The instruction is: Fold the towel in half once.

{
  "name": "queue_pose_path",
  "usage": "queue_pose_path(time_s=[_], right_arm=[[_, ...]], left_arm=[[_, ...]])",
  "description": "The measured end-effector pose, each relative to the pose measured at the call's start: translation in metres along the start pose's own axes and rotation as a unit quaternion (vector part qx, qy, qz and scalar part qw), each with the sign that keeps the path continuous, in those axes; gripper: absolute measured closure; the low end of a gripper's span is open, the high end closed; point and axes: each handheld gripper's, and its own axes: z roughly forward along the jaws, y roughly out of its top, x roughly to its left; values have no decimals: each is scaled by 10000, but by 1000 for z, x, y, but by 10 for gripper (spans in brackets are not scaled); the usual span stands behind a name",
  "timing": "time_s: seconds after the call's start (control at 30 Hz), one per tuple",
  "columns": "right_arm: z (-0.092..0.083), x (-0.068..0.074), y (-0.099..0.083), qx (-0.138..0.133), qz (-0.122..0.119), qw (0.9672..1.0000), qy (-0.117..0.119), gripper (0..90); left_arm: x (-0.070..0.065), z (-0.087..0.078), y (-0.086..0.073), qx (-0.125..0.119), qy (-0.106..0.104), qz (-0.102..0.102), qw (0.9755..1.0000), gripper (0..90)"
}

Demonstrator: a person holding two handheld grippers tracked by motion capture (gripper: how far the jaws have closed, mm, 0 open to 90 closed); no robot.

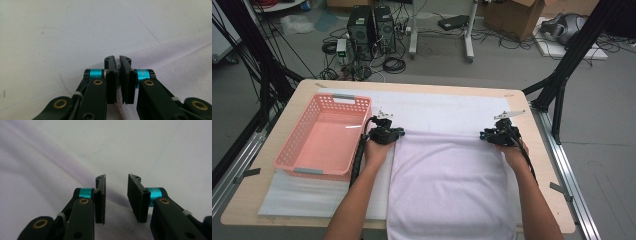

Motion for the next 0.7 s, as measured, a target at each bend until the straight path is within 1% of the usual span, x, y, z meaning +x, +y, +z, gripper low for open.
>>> queue_pose_path(time_s=[0.03, 0.07, 0.1, 0.13, 0.2, 0.23, 0.27, 0.3, 0.33, 0.37, 0.4, 0.43, 0.47, 0.5, 0.53, 0.57, 0.6, 0.63, 0.7], right_arm=[[2, 1, -2, 219, -71, 9997, 38, 639], [2, 2, -4, 329, -224, 9992, 6, 624], [1, 4, -4, 347, -349, 9988, -74, 593], [0, 6, -4, 390, -459, 9980, -186, 559], [-1, 6, -5, 351, -578, 9970, -384, 518], [-1, 5, -5, 341, -613, 9963, -495, 487], [0, 3, -6, 314, -591, 9964, -515, 466], [0, 1, -6, 310, -535, 9969, -487, 448], [1, -1, -7, 281, -505, 9973, -448, 450], [1, -3, -7, 273, -479, 9978, -375, 470], [1, -4, -8, 260, -447, 9983, -261, 551], [1, -5, -8, 259, -432, 9987, -41, 659], [1, -4, -8, 277, -470, 9985, 108, 784], [1, -2, -7, 289, -564, 9978, 177, 825], [2, 0, -6, 298, -629, 9975, 104, 840], [2, 1, -5, 263, -669, 9974, -29, 845], [2, 0, -4, 141, -619, 9979, -151, 848], [1, -2, -2, -16, -497, 9985, -235, 849], [-1, -5, 1, -388, -371, 9974, -475, 849]], left_arm=[[2, -1, 1, -52, -9, -95, 9999, 846], [2, -3, 2, -108, 72, -73, 9999, 847], [1, -4, 3, -168, 146, 11, 9998, 847], [1, -5, 3, -188, 172, 50, 9997, 847], [-2, -5, 4, -234, 209, 95, 9995, 847], [-2, -5, 3, -239, 199, 130, 9994, 846], [-3, -5, 3, -249, 178, 194, 9993, 841], [-4, -4, 3, -293, 116, 260, 9992, 827], [-5, -4, 3, -331, 99, 368, 9987, 766], [-5, -2, 3, -339, 99, 477, 9982, 651], [-5, -1, 2, -330, 76, 492, 9982, 579], [-4, 1, 1, -291, 21, 477, 9984, 548], [-4, 3, 0, -197, 8, 445, 9988, 541], [-5, 4, 1, -102, 3, 494, 9987, 555], [-7, 5, 1, -42, 8, 583, 9983, 646], [-9, 5, 1, -24, 94, 708, 9974, 799], [-10, 4, 2, -78, 150, 722, 9972, 833], [-10, 3, 3, -175, 186, 660, 9975, 844], [-7, -2, 7, -498, 207, 461, 9975, 845]])
